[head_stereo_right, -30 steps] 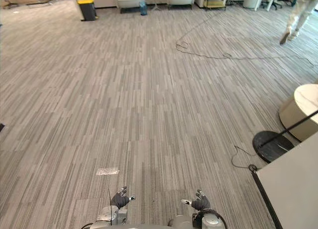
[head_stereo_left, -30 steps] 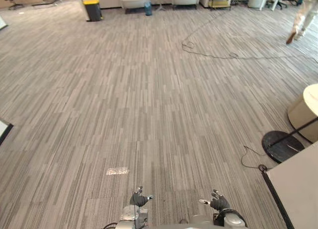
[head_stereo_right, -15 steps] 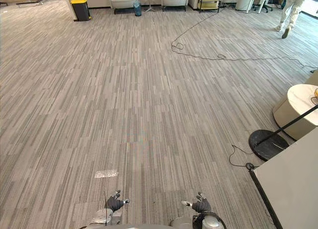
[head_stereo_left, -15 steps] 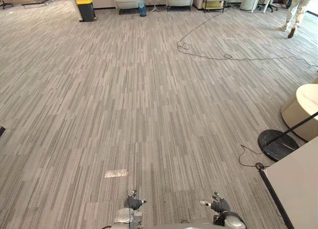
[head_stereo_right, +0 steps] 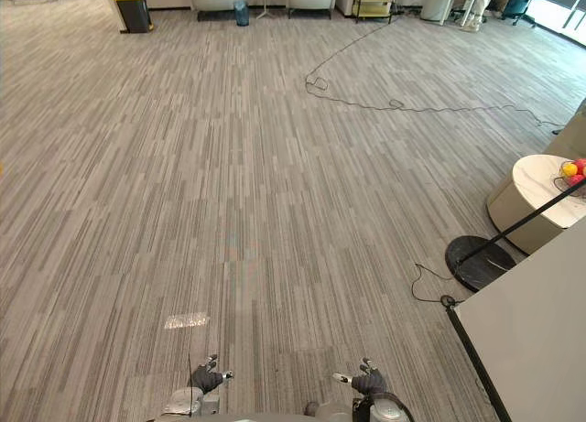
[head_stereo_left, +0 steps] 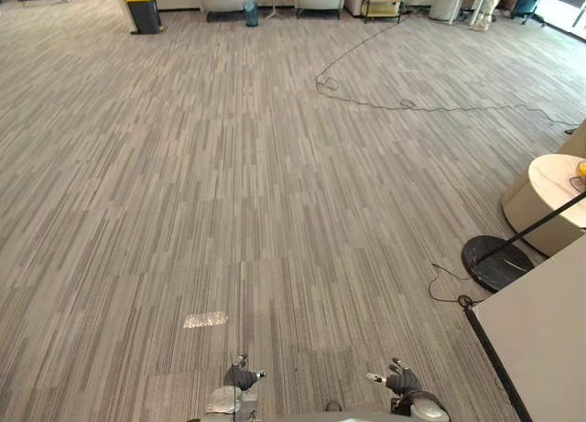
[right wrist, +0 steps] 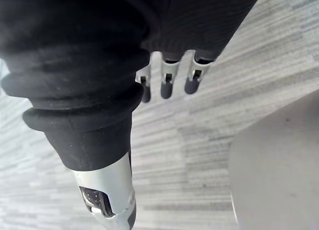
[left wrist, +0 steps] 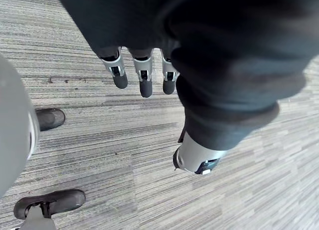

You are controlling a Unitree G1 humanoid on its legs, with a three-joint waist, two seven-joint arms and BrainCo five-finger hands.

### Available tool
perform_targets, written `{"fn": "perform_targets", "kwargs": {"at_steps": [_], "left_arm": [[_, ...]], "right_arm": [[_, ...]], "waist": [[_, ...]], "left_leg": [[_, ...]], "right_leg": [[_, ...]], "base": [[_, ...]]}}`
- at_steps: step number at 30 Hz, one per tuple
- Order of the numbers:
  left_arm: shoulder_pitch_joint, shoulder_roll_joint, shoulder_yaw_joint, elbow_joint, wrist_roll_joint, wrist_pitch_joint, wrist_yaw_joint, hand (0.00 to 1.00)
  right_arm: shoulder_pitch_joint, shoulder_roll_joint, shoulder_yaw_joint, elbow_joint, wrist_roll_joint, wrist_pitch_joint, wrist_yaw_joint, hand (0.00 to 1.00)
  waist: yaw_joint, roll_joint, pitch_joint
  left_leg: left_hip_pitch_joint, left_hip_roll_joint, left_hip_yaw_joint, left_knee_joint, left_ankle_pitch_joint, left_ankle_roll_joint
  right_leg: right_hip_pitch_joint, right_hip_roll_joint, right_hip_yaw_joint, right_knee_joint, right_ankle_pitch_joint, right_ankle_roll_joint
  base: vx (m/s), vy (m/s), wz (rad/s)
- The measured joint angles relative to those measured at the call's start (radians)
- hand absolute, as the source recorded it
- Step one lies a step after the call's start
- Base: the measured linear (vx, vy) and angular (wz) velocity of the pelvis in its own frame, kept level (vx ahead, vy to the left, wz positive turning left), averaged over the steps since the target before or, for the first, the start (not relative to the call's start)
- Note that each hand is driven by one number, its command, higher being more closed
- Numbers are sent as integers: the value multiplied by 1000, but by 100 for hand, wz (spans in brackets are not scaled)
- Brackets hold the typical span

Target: Organize washtable

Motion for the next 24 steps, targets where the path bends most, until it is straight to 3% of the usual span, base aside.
{"fn": "perform_targets", "kwargs": {"at_steps": [2, 3, 5, 7, 8, 9, 10, 12, 13, 15, 16, 18, 20, 22, 23, 24], "left_arm": [[1, 0, 41, -38, -11, -4, 2, 0], [1, 2, 47, -52, -33, -13, 8, 0], [4, 0, 44, -56, -39, -13, 14, 0], [8, 1, 45, -56, -45, -19, 20, 0], [16, 1, 44, -54, -46, -19, 21, 0], [21, 1, 43, -54, -46, -19, 21, 0], [25, 7, 36, -51, -48, -18, 21, 0], [28, 29, 34, -38, -47, -19, 22, 0], [24, 32, 33, -27, -47, -18, 23, 0], [22, 45, 11, -10, -46, -8, 23, 0], [21, 50, -2, -10, -46, -7, 23, 0], [24, 62, -38, 1, -46, -3, 23, 0], [18, 59, -53, 2, -46, -3, 22, 0], [9, 56, -54, 5, -45, -3, 20, 0], [10, 57, -54, 6, -44, -4, 19, 0], [10, 58, -54, 5, -44, -5, 18, 0]], "right_arm": [[0, -1, 3, -12, 6, 0, -5, 0], [-2, -3, 11, -9, 21, 0, -13, 0], [-8, -21, 10, -2, 25, 0, -20, 0], [-10, -29, 10, 3, 26, 0, -20, 0], [-10, -34, 10, 3, 25, 0, -20, 0], [-13, -38, 9, 3, 25, 0, -20, 0], [-14, -36, 7, 13, 24, 4, -22, 0], [0, -16, -15, 15, 22, 4, -21, 0], [0, -10, -24, 15, 22, 5, -21, 0], [-5, 5, -35, 4, 22, 3, -16, 0], [-9, 6, -33, 6, 21, 2, -16, 0], [-27, 6, -20, 12, 1, 4, -15, 0], [-34, -1, 1, 11, -11, 2, -14, 0], [-42, -1, 9, 7, -13, 1, -12, 0], [-43, -1, 17, 6, -13, 2, -12, 0], [-40, 0, 18, 8, -15, 2, -12, 0]], "waist": [[-1, -20, 23], [11, -24, 42], [10, -5, 51], [12, 10, 51], [14, 28, 48], [17, 38, 48], [22, 31, 37], [23, -7, 18], [22, -14, 17], [19, -22, 24], [15, -20, 28], [-1, -20, 34], [-6, -11, 38], [-7, -12, 39], [-7, -18, 39], [-6, -29, 38]], "left_leg": [[-119, 35, 56, 268, -6, -6], [-195, 67, 101, 409, -43, 34], [-226, 54, 109, 363, -49, 43], [-241, 25, 92, 209, -37, 30], [-225, 11, 46, 80, -25, 16], [-218, 9, 36, 51, 12, 13], [-214, -24, 32, 63, 41, 35], [-206, -92, 30, 96, 3, 94], [-189, -109, 35, 89, -6, 104], [-76, -156, 54, 23, -22, 129], [-43, -162, 56, 10, -26, 140], [88, -160, 47, -46, -37, 156], [139, -130, 49, -72, -37, 156], [163, -109, 49, -81, -38, 156], [187, -118, 49, -97, -42, 146], [198, -138, 45, -101, -50, 132]], "right_leg": [[13, -26, -11, 10, -17, -6], [51, -47, -13, 3, -28, -4], [81, -79, -12, -3, -42, 20], [85, -108, 2, -1, -59, 48], [81, -110, 16, 4, -73, 72], [81, -111, 20, 11, -81, 87], [83, -139, 36, 26, -103, 120], [92, -201, 45, 80, -125, 167], [76, -218, 51, 133, -127, 170], [-46, -265, 69, 480, -79, 141], [-74, -270, 64, 567, -74, 136], [-130, -248, -19, 725, -139, 106], [-187, -188, -100, 637, -170, 61], [-247, -122, -149, 458, -156, 47], [-250, -81, -152, 285, -72, 29], [-249, -73, -140, 204, 24, 7]], "base": [[-8, 5, 31], [53, 35, 20], [121, 155, 1], [179, 263, -19], [203, 259, -27], [297, 355, -35], [336, 344, -26], [399, 323, -10], [369, 264, -5], [360, 269, -12], [462, 240, 0], [443, 136, 9], [340, 5, 5], [464, -55, 5], [322, -58, 8], [433, -60, 9]]}}
